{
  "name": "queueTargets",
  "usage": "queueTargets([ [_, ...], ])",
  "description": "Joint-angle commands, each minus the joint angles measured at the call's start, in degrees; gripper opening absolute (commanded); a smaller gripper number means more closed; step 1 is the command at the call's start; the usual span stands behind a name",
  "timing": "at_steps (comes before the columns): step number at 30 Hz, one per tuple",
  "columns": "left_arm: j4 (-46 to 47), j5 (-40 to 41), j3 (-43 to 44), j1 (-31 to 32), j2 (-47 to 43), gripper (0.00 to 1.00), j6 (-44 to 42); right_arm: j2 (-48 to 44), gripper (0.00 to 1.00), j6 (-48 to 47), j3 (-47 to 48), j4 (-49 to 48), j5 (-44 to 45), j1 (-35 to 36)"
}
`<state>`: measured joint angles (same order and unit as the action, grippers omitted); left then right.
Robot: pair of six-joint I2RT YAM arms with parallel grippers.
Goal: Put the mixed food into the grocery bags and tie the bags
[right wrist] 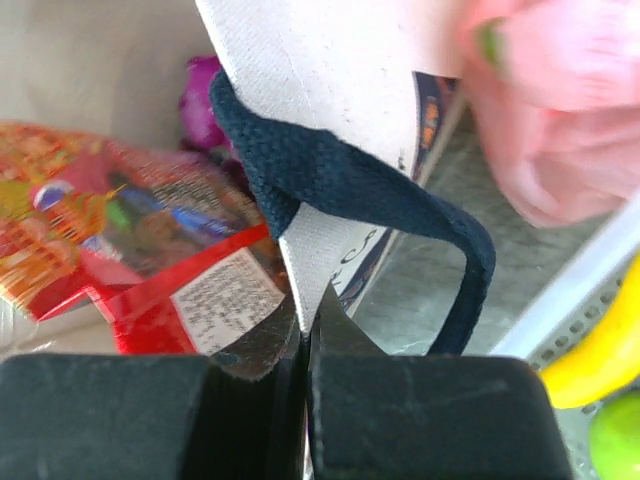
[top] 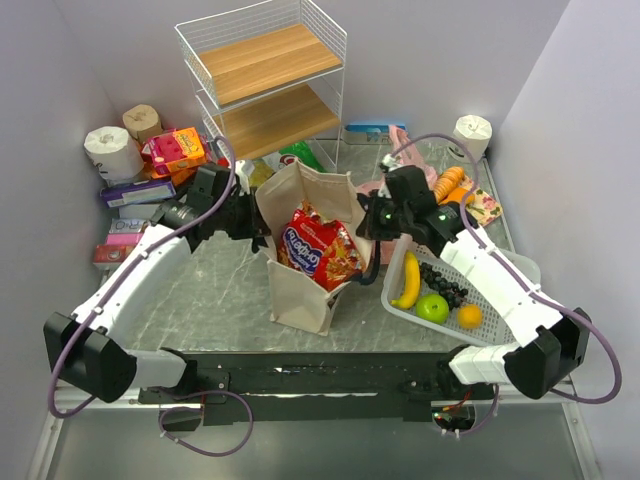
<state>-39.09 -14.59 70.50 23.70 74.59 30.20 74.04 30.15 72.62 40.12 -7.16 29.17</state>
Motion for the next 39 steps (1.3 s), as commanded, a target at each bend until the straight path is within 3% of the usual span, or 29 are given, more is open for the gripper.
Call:
queueTargets([
  [1, 2.27, 5.52, 9.62, -1.02, -4.54, 0.01, -2.93, -2.94, 0.00, -1.77, 7.79, -7.86, 2.06, 7.39],
  [11, -15.21, 14.41, 18.96, -7.70, -4.62, 0.01, -13.76, 5.83, 0.00, 8.16, 14.91, -11.99, -4.96, 19.24],
  [13, -18.73, 22.80, 21.77, -8.15, -5.06, 0.01, -14.02, 8.30, 0.00, 8.78, 17.55, -11.99, -7.24, 21.27],
  [15, -20.31, 25.91, 22.75, -8.94, -6.11, 0.01, -13.94, 12.17, 0.00, 8.78, 20.96, -11.21, -8.39, 24.08],
  [19, -23.56, 37.22, 20.56, -10.69, -8.14, 0.01, -13.15, 18.50, 0.00, 6.68, 28.53, -8.48, -10.42, 27.95],
  [23, -24.02, 47.51, 18.80, -14.29, -10.07, 0.01, -12.62, 24.99, 0.00, 4.74, 35.56, -5.93, -11.65, 30.15],
  [27, -20.07, 50.27, 15.99, -17.20, -12.01, 0.01, -14.72, 29.05, 0.00, 2.99, 40.92, -3.65, -12.61, 31.21],
  [28, -19.54, 50.62, 15.55, -17.46, -12.01, 0.01, -15.07, 29.58, 0.01, 2.64, 41.46, -3.03, -12.62, 31.30],
  [29, -19.18, 51.32, 15.28, -17.81, -11.83, 0.03, -15.25, 30.19, 0.13, 2.11, 41.90, -2.42, -12.44, 31.21],
  [30, -19.44, 51.68, 15.19, -17.82, -11.31, 0.10, -15.43, 30.20, 0.26, 0.97, 42.68, -1.46, -11.22, 31.30],
  [31, -19.71, 52.11, 15.45, -17.82, -11.04, 0.48, -15.43, 29.94, 0.54, 0.27, 42.95, 0.03, -10.17, 31.21],
  [32, -20.06, 52.90, 15.89, -17.82, -10.95, 0.71, -15.08, 29.50, 0.63, -0.52, 43.22, 0.74, -9.29, 31.04],
  [34, -19.36, 53.35, 18.35, -17.82, -11.83, 0.98, -14.90, 26.97, 0.78, -2.98, 43.57, 1.80, -5.96, 30.69],
  [37, -14.36, 48.36, 21.51, -17.55, -14.55, 0.97, -17.44, 22.31, 0.93, -5.10, 42.70, 2.24, -2.18, 28.85],
  [39, -8.94, 43.18, 23.18, -17.11, -16.74, 0.96, -19.02, 19.75, 0.95, -4.58, 41.03, 3.12, -0.76, 24.73],
])
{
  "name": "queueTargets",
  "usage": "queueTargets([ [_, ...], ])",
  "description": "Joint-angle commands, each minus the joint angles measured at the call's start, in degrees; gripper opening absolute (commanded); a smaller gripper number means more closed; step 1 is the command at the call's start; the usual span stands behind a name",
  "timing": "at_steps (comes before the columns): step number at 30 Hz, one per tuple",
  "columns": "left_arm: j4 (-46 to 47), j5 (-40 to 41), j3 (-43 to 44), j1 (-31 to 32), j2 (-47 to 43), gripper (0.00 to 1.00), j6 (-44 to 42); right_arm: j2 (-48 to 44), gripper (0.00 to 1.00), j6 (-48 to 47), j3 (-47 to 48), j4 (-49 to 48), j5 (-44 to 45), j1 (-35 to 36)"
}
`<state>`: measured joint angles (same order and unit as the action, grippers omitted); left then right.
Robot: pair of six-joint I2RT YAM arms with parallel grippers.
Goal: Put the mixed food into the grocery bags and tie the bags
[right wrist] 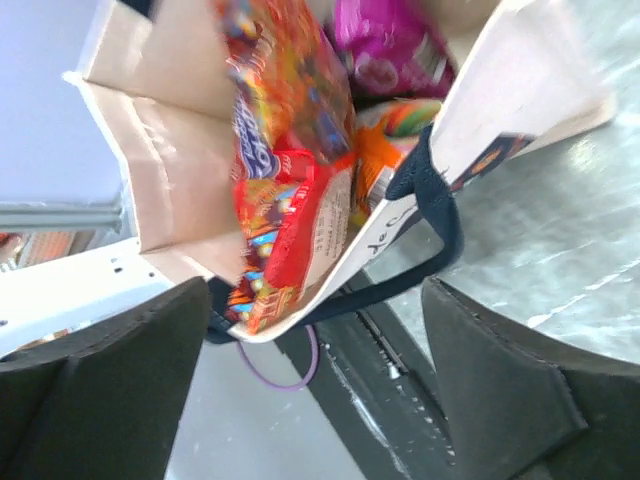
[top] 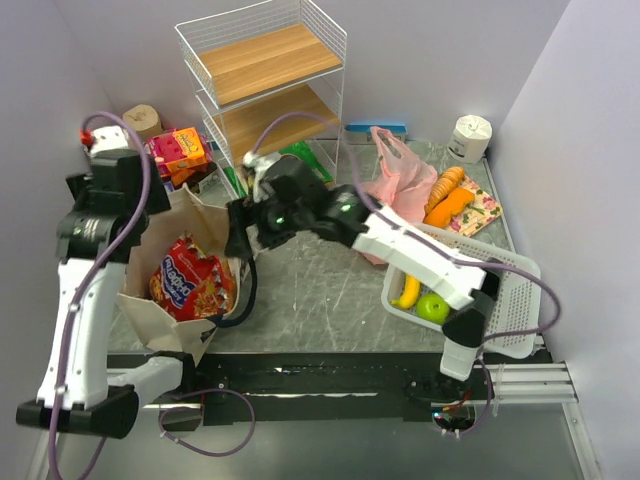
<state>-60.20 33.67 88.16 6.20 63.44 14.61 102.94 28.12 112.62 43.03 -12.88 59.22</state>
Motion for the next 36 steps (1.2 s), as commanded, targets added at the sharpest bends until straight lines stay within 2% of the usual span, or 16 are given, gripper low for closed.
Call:
queueTargets([
  [1, 13.52, -10.59, 6.23, 0.57, -5.87, 0.96, -3.54, -11.77, 0.96, -2.02, -0.02, 0.22, 4.89, -7.78],
  [4, 16.51, -19.93, 9.39, 2.93, -3.51, 0.96, -1.00, -15.73, 0.94, -0.96, -5.47, 0.48, 3.03, -18.42],
  [7, 20.89, -15.59, 10.54, 14.33, 1.06, 0.96, 1.30, -16.45, 0.95, -5.60, -9.43, 2.58, 7.69, -26.33],
  [8, 22.14, -11.56, 10.63, 21.94, 3.68, 0.96, 1.04, -15.93, 0.96, -6.66, -9.35, 3.81, 11.61, -28.09],
  [10, 24.07, -11.95, 12.20, 26.39, 7.03, 0.96, 2.69, -13.13, 0.99, -7.81, -8.30, 8.55, 12.80, -33.27],
  [11, 26.00, -17.44, 12.82, 26.93, 9.92, 0.96, 4.70, -11.98, 0.99, -7.99, -7.94, 9.26, 14.36, -34.77],
  [13, 29.60, -22.57, 11.69, 26.85, 11.52, 0.96, 11.65, -9.52, 0.99, -8.34, -8.46, 9.36, 14.64, -38.89],
  [14, 34.67, -26.77, 10.38, 26.85, 12.05, 0.96, 14.45, -8.90, 0.99, -8.52, -9.60, 8.57, 14.82, -39.96],
  [16, 37.08, -28.56, 7.91, 26.94, 12.84, 0.96, 17.45, -6.88, 0.99, -8.69, -10.83, 5.51, 14.12, -42.42],
  [22, 37.52, -35.59, 8.79, 26.76, 17.77, 0.96, 22.56, 1.54, 0.98, -8.69, -9.79, 3.21, 13.06, -45.24],
  [25, 40.25, -37.01, 5.71, 26.76, 17.51, 0.96, 24.41, 4.63, 0.97, -10.53, -9.70, -0.21, 10.00, -45.60],
  [26, 40.34, -37.10, 5.19, 26.76, 17.77, 0.96, 24.85, 5.16, 0.95, -11.41, -10.31, -3.53, 6.07, -45.77],
  [27, 40.34, -37.19, 5.27, 26.76, 18.12, 0.96, 25.03, 5.43, 0.93, -12.99, -10.92, -5.30, 3.51, -45.95],
  [29, 40.34, -37.45, 5.88, 26.76, 19.17, 0.96, 25.55, 4.82, 0.70, -14.05, -13.20, -9.26, -3.50, -45.86],
  [31, 40.43, -38.06, 6.58, 26.76, 20.14, 0.96, 25.82, 1.68, 0.46, -14.67, -15.14, -12.96, -6.18, -45.60],
  [36, 36.74, -40.43, 12.03, 26.50, 27.69, 0.96, 27.22, -13.15, 0.14, -17.22, -31.38, -21.39, -9.18, -42.97],
])
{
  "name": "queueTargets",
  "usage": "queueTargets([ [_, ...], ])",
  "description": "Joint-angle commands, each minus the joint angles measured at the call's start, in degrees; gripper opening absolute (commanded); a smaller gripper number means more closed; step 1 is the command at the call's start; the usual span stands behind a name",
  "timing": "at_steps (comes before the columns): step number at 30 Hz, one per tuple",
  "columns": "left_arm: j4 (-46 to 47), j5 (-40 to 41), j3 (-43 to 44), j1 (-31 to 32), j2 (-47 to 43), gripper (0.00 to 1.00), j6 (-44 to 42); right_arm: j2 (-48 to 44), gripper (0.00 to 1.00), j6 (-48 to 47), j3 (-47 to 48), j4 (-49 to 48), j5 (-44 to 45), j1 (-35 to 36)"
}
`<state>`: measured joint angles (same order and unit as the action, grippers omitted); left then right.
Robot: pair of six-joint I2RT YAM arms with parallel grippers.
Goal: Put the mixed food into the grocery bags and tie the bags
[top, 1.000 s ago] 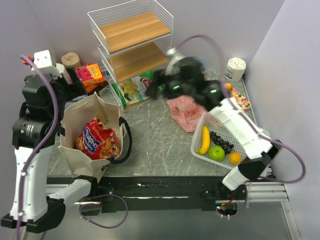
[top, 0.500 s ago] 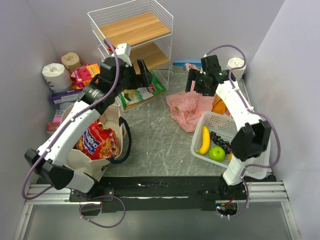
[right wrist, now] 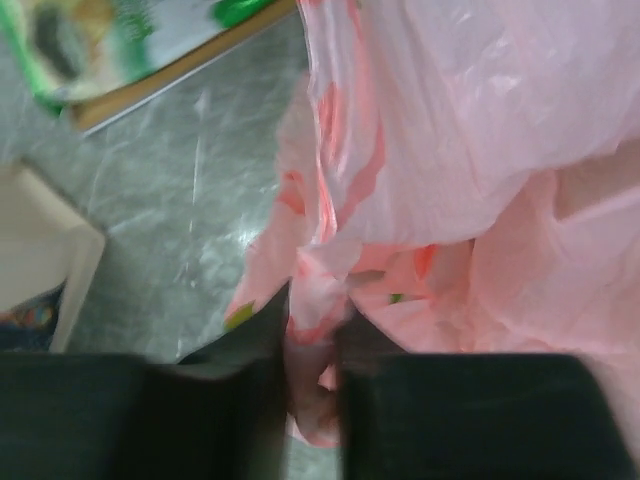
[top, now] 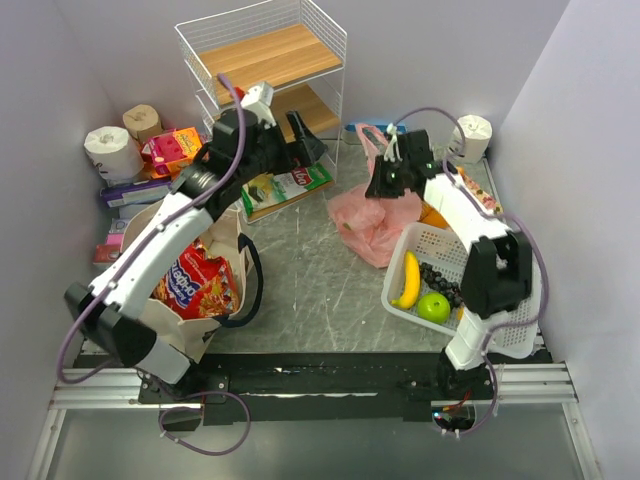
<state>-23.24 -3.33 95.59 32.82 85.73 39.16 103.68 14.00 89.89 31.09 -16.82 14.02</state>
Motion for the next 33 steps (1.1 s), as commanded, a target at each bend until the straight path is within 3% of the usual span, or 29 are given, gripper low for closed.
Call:
queueTargets([
  [1, -0.13, -4.30, 4.86, -0.56, 6.19, 0.96, 3.11, -16.03, 0.08, -3.45, -11.11, -11.21, -5.15, 3.46],
  [3, 1.26, -6.33, 4.34, -1.09, 7.69, 0.96, 5.22, -21.47, 0.01, -3.71, -17.71, -12.37, -4.72, 4.69],
  [7, 9.16, -13.71, -0.31, -3.20, 8.66, 0.96, 10.23, -27.82, 0.00, -3.36, -25.36, -12.55, -2.00, 9.69],
  [14, 18.14, -19.69, -5.93, -3.20, 9.02, 0.96, 14.63, -30.99, 0.00, -2.67, -28.89, -10.62, 2.49, 15.16],
  [19, 12.27, -18.37, -6.03, -3.29, 10.76, 0.96, 10.95, -32.22, 0.00, -3.63, -29.06, -10.61, 4.95, 16.56],
  [23, 15.68, -24.44, -6.73, -2.85, 13.49, 0.96, 12.43, -32.31, 0.00, -4.24, -29.51, -10.61, 5.04, 17.18],
  [33, 15.16, -23.56, -2.96, -0.65, 17.88, 0.97, 10.77, -33.54, 0.00, -5.56, -29.86, -9.73, 7.50, 20.96],
])
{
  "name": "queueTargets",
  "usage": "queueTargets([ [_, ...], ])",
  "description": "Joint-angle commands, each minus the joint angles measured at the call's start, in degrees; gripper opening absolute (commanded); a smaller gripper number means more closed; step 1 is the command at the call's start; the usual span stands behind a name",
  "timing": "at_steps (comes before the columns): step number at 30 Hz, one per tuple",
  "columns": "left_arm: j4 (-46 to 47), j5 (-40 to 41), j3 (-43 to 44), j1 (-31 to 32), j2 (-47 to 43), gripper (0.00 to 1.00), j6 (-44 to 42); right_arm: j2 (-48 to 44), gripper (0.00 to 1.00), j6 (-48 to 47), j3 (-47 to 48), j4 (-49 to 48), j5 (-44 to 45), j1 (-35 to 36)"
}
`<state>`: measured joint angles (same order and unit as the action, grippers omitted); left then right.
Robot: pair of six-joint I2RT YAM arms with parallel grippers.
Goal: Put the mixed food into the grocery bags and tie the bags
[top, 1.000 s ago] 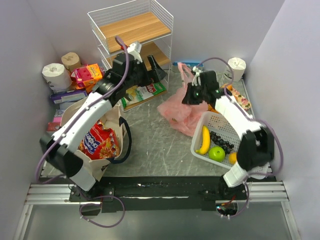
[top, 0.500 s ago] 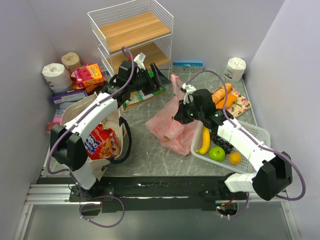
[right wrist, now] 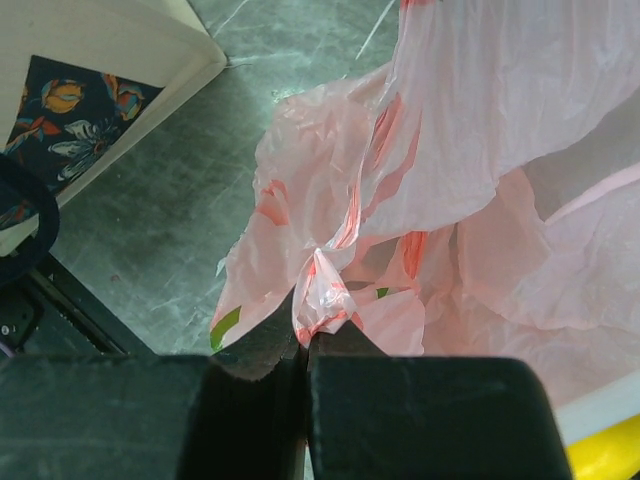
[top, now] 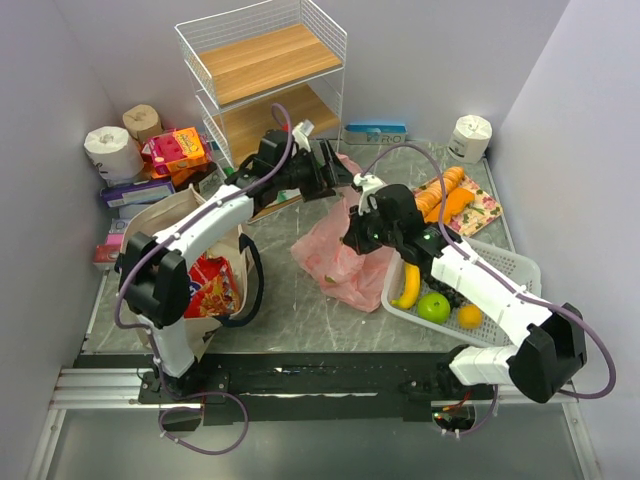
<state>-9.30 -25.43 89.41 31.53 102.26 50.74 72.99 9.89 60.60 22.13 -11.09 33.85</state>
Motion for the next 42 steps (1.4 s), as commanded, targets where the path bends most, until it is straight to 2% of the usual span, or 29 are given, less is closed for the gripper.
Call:
queueTargets([
  [1, 1.56, -1.64, 3.14, 0.64, 2.15, 0.99, -1.25, -2.94, 0.00, -1.71, -0.66, -0.77, 2.04, 1.66],
  [3, 3.40, -2.77, 3.23, 0.81, 3.03, 0.75, -1.70, -3.38, 0.01, -1.54, -0.48, -0.34, 2.39, 2.10],
  [4, 4.63, -4.26, 3.23, 0.82, 3.38, 0.58, -1.96, -3.47, 0.02, -0.93, -0.39, 0.01, 2.83, 2.10],
  [5, 6.03, -6.63, 3.40, 0.82, 3.73, 0.20, -1.96, -3.82, 0.09, -0.14, -0.22, 0.89, 3.27, 2.10],
  [6, 5.00, -7.00, 4.80, 0.90, 4.09, 0.05, -2.40, -4.08, 0.17, 0.74, 0.83, 1.59, 3.62, 2.10],
  [7, 3.17, -5.96, 5.51, 0.90, 3.92, 0.01, -4.84, -4.26, 0.26, 2.14, 1.71, 2.64, 5.10, 2.10],
  [8, 2.02, -4.47, 6.04, 0.82, 3.31, 0.01, -6.78, -4.96, 0.47, 2.50, 2.67, 5.35, 5.81, 2.01],
  [10, -0.01, 0.72, 6.22, 0.55, 0.15, 0.01, -12.23, -6.27, 0.68, 4.69, 6.45, 9.14, 10.36, 1.75],
  [13, 1.47, 3.11, 4.47, -0.94, -4.60, 0.01, -17.59, -9.95, 0.80, 7.85, 9.36, 14.51, 11.00, -2.19],
  [17, 5.95, -0.40, -0.10, -1.91, -9.79, 0.01, -23.57, -14.36, 0.78, 9.27, 8.31, 16.88, 4.60, -14.48],
  [18, 6.57, -1.54, -1.85, -1.91, -11.62, 0.01, -25.84, -14.46, 0.76, 8.40, 8.22, 18.89, 5.63, -18.60],
  [20, 8.85, -4.88, -6.14, -1.82, -14.87, 0.01, -26.57, -13.41, 0.67, 6.99, 8.22, 21.97, 9.31, -20.74],
  [21, 10.60, -5.41, -7.83, -1.91, -16.03, 0.01, -26.57, -11.84, 0.60, 6.20, 8.22, 25.56, 10.55, -21.27],
  [24, 11.06, -4.28, -13.72, -1.82, -20.33, 0.01, -27.71, -8.58, 0.54, 5.93, 5.33, 29.10, 11.00, -22.07],
  [27, 9.83, -1.21, -18.64, -1.73, -22.80, 0.01, -28.59, -5.77, 0.51, 7.25, 0.32, 28.42, 9.61, -22.51],
  [35, 8.00, 7.75, -24.10, -1.73, -26.75, 0.01, -25.70, 0.04, 0.48, 9.18, -6.10, 24.54, 10.30, -22.68],
  [42, 8.15, 9.09, -24.45, -1.82, -28.78, 0.01, -23.23, 5.22, 0.52, 9.45, -10.94, 19.54, 11.00, -22.77],
])
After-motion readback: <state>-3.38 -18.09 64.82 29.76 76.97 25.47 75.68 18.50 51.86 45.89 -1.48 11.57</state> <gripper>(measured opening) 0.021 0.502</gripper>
